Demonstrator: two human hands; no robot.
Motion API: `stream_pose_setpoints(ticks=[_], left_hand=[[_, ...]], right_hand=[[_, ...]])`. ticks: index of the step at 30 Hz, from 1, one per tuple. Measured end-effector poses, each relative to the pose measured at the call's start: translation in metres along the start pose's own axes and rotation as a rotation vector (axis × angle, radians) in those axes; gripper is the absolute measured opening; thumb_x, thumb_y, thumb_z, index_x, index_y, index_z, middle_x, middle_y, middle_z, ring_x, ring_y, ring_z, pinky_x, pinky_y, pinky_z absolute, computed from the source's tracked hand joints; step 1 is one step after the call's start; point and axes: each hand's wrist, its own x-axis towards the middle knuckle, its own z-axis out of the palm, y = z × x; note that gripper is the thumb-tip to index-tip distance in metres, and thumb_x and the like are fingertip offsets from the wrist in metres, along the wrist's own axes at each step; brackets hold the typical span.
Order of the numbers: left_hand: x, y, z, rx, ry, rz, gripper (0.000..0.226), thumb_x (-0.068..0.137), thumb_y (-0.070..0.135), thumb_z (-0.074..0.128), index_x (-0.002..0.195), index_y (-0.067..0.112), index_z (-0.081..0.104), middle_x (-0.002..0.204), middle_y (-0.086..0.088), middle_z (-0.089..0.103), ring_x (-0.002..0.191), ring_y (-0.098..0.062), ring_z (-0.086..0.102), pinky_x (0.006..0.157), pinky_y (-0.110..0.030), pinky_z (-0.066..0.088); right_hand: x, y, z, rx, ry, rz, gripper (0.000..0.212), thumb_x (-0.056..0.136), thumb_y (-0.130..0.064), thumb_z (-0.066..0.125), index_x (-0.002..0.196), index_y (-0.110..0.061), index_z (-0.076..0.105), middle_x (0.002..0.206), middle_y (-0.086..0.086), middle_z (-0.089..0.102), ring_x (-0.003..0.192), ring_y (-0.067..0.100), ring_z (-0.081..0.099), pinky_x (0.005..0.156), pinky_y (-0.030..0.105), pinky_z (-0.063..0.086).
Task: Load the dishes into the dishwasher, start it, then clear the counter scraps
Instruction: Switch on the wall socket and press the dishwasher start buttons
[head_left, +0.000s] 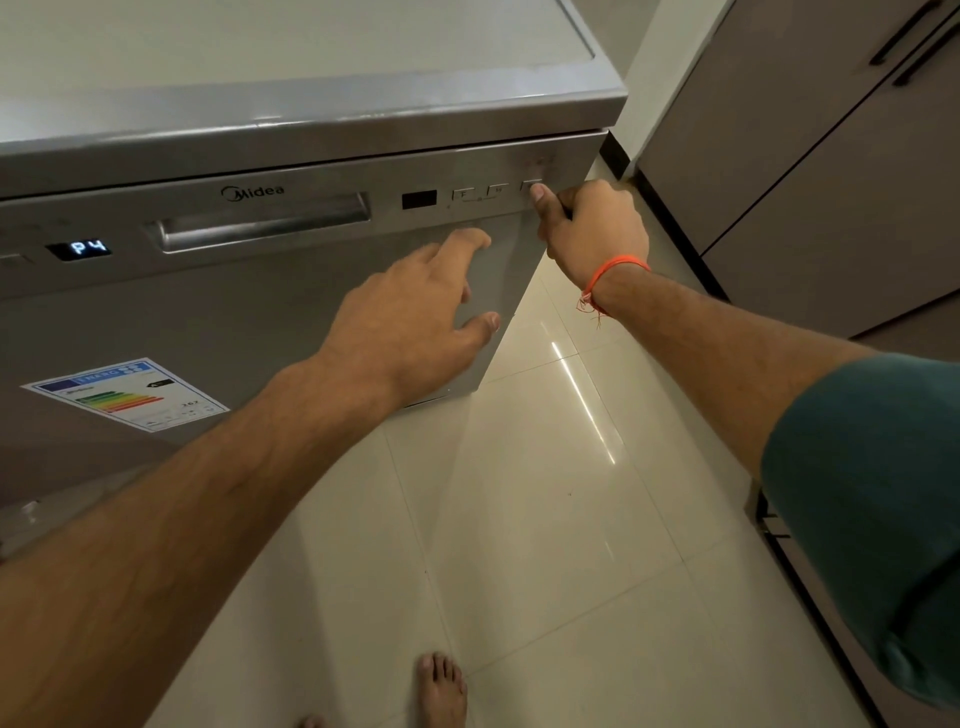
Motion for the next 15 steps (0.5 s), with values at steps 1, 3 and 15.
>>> stream_pose_setpoints(ticks=[1, 3, 15], left_hand=[[0.001, 0.000, 0.001, 0.000, -0.017, -0.009, 0.068, 0.097, 0.046, 0.059, 0.154, 0.031, 0.026, 0.121, 0.004, 0.061, 0.099, -0.015, 0.064, 0.090, -0.041, 0.056], [0.002, 0.000, 0.002, 0.005, -0.040, -0.021, 0.068, 0.098, 0.045, 0.059, 0.155, 0.031, 0.024, 0.112, 0.005, 0.065, 0.092, -0.015, 0.065, 0.085, -0.038, 0.057], [0.004, -0.013, 0.005, -0.003, -0.084, -0.065, 0.064, 0.098, 0.044, 0.059, 0.153, 0.033, 0.028, 0.105, 0.007, 0.066, 0.088, -0.013, 0.065, 0.075, -0.029, 0.049]], right_hand=[[0.000, 0.000, 0.000, 0.007, -0.005, 0.001, 0.063, 0.097, -0.067, 0.040, 0.075, -0.017, 0.070, 0.070, 0.002, 0.070, 0.066, 0.022, 0.069, 0.073, 0.042, 0.061], [0.000, 0.000, 0.001, 0.025, -0.008, 0.007, 0.063, 0.097, -0.067, 0.040, 0.075, -0.016, 0.071, 0.069, 0.003, 0.071, 0.066, 0.022, 0.069, 0.073, 0.042, 0.061], [0.001, -0.002, 0.008, 0.158, -0.006, 0.045, 0.065, 0.097, -0.062, 0.046, 0.080, -0.005, 0.073, 0.072, 0.013, 0.072, 0.070, 0.030, 0.070, 0.075, 0.047, 0.061]])
